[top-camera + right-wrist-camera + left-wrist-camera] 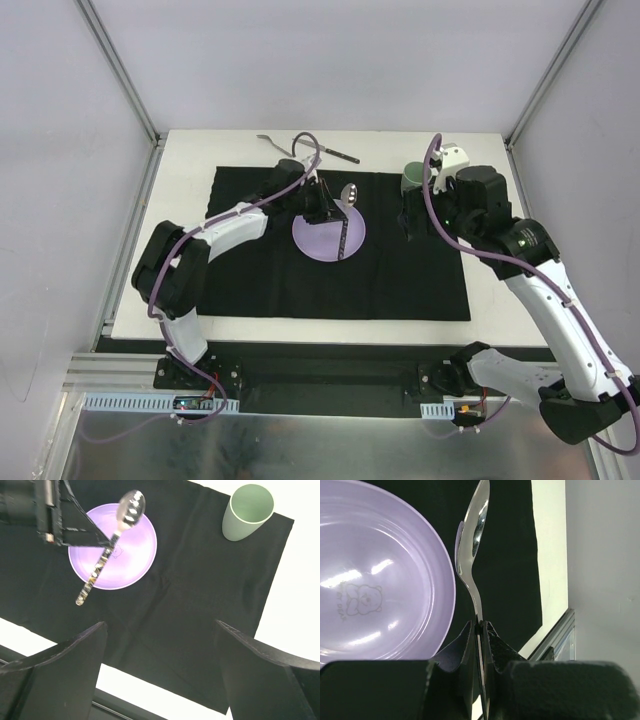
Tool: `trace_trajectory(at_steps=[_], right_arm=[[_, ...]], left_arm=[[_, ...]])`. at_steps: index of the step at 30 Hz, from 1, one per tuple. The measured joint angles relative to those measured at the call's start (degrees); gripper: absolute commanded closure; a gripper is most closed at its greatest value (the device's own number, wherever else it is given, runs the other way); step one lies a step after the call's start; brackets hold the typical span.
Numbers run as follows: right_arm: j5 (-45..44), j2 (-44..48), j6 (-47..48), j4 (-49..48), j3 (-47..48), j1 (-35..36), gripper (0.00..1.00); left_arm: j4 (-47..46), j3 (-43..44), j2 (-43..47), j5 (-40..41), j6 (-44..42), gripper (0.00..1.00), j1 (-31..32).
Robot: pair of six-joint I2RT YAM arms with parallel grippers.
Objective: Set the dinner table for one person
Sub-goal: Place the spoon on the napkin.
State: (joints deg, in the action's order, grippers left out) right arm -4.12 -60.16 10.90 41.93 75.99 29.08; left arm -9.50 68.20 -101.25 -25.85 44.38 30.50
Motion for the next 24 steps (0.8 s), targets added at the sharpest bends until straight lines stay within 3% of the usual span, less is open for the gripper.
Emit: trace_trajectory(at_steps=[24], right_arm=[[0.2, 0.48, -0.85, 1.68, -0.83, 0.07, 0.1]], left_arm=[[-6.34, -11.45, -1.44, 14.03, 9.11, 1.0, 0.59]])
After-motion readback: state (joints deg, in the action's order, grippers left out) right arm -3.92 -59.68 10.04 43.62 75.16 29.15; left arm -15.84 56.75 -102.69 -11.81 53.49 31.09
